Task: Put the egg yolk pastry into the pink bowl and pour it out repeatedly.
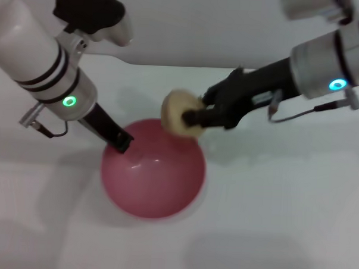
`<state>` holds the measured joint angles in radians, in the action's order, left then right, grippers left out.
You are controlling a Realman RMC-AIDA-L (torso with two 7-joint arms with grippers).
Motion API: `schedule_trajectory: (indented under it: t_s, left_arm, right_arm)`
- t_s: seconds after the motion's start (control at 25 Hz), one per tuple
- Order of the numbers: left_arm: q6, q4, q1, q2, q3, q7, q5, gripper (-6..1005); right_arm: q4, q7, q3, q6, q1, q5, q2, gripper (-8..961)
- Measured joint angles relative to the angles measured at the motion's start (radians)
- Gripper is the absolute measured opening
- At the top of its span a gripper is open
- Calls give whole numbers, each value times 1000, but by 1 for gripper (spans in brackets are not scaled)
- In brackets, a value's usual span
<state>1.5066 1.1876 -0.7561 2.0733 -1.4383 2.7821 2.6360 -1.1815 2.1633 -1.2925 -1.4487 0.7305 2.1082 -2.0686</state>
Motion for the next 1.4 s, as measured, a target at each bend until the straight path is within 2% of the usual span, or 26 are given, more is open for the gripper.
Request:
schedule_trajectory:
  t_s: [0.24, 0.4, 0.44, 0.68, 0.76, 0.96, 1.0, 1.2, 1.4]
  left_arm:
    - [-30, 0, -14, 0, -16, 4, -32, -1]
    - [-50, 0, -14, -3, -13, -1, -35, -1]
    - [-56, 0, -13, -4, -10, -1, -34, -2]
    - [-86, 0, -2, -8, -8, -3, -28, -2]
    - [-104, 0, 7, -10, -8, -4, -26, -2]
    - [-187, 20, 57, -13, -4, -5, -16, -2]
    - [-264, 71, 121, -13, -6, -15, -18, -2]
    - [-421, 202, 260, -12, -46, -55, -33, -1]
    - [-740, 352, 460, -13, -197, -106, -35, -1]
  right_arm:
    - [58, -3, -135, 30, 42, 36, -4, 224]
    - [52, 2, -156, 63, 36, 36, -5, 219]
    - [49, 6, -152, 66, 35, 36, -5, 218]
    - [26, 46, -123, 64, 28, 53, -2, 445]
    - [4, 87, -100, 70, 18, 86, -2, 462]
    - [-24, 206, 32, 49, -12, 207, 0, 488]
    - [-25, 227, 72, 40, -21, 233, 0, 488]
    - [-14, 258, 242, 11, -75, 281, 2, 488]
    - [-11, 258, 389, 0, -130, 283, 2, 487]
